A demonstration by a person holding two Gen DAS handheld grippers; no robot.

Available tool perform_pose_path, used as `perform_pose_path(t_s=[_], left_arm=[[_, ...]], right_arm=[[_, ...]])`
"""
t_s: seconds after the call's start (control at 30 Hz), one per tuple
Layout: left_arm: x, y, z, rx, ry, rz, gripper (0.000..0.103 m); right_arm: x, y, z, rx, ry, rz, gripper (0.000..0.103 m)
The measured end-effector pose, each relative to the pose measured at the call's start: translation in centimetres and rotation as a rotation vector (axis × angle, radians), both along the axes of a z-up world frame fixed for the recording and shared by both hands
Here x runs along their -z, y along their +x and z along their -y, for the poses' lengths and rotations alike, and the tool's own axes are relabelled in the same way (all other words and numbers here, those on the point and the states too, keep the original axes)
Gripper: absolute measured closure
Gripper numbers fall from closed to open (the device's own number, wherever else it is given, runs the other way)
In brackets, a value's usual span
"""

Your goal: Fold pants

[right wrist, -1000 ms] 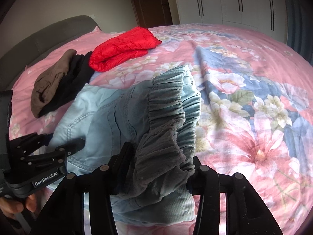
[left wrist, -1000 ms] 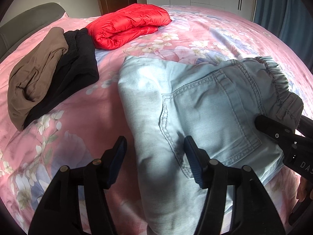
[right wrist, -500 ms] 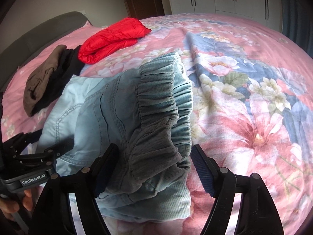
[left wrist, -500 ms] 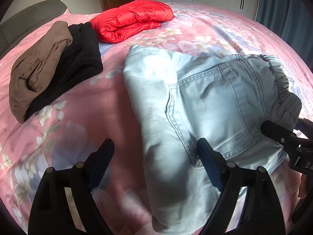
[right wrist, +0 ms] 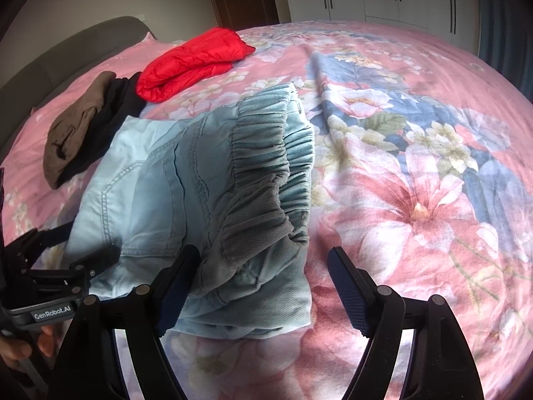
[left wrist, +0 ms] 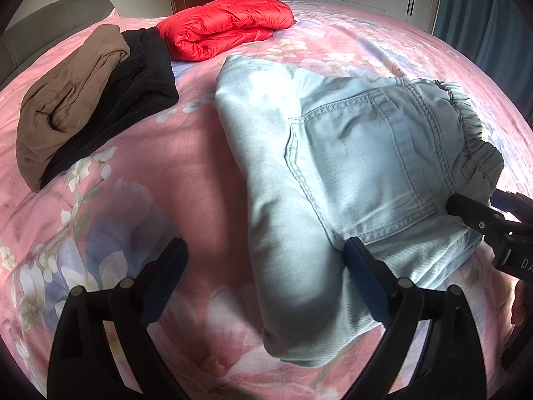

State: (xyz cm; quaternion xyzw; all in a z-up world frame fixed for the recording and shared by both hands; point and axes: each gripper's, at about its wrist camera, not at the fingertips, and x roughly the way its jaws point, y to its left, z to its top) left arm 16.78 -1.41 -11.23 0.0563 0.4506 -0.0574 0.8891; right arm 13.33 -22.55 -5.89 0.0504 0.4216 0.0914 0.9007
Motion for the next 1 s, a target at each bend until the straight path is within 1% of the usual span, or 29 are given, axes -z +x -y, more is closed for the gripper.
perform_pose_path(t_s=[0.17,0.27,0.4,0.57,0.63,0.7,0.73,0.8,0.83,0.9,0.93,1.0], left_arm=[[0.1,-0.1,0.1,0.005,0.006,0.007,0.008],[0.2,0.1,0.1,-0.002,0.006,0.001,0.006],[-0.2,-0.1,0.1,-0.013,0.005,-0.003,0.007],[-1.3,-1.3,0.3,-0.012,0.005,-0.014,0.007],[-2.0,-2.1,0.4,-0.021,0.019,-0.015,0.007],[-2.8,-3.0,0.5,-0.047,0.055,-0.002,0.005],[-3.3,-3.6,0.4,-0.054,0.057,0.004,0.005],[-4.4,-4.7,0.3,-0.059,0.036,0.018,0.001],[-5.0,-5.3,0.2,-0.061,0.032,0.027,0.001],[-6.3,-6.6,0.2,-0.066,0.046,0.046,0.001],[-6.9,-7.2,0.3,-0.068,0.061,0.054,0.001],[-8.1,-8.4,0.5,-0.071,0.085,0.074,0.001]], right_arm=[[0.2,0.2,-0.1,0.001,-0.004,-0.007,0.024],[0.0,0.0,-0.2,0.0,-0.016,-0.003,0.024],[0.3,0.2,-0.3,0.002,-0.022,-0.007,0.024],[-0.6,-0.6,-0.2,0.023,-0.013,-0.005,0.024],[-1.3,-1.3,-0.2,0.023,-0.02,0.004,0.024],[-2.0,-2.1,-0.3,0.013,-0.035,0.008,0.024],[-2.4,-2.6,-0.3,0.008,-0.041,0.009,0.024],[-3.1,-3.5,-0.3,-0.005,-0.049,0.017,0.024],[-3.5,-4.0,-0.3,-0.008,-0.052,0.023,0.022],[-4.4,-5.0,-0.2,-0.013,-0.052,0.041,0.006],[-5.0,-5.5,-0.1,-0.019,-0.048,0.054,0.004],[-6.0,-6.5,-0.1,-0.036,-0.037,0.071,0.003]])
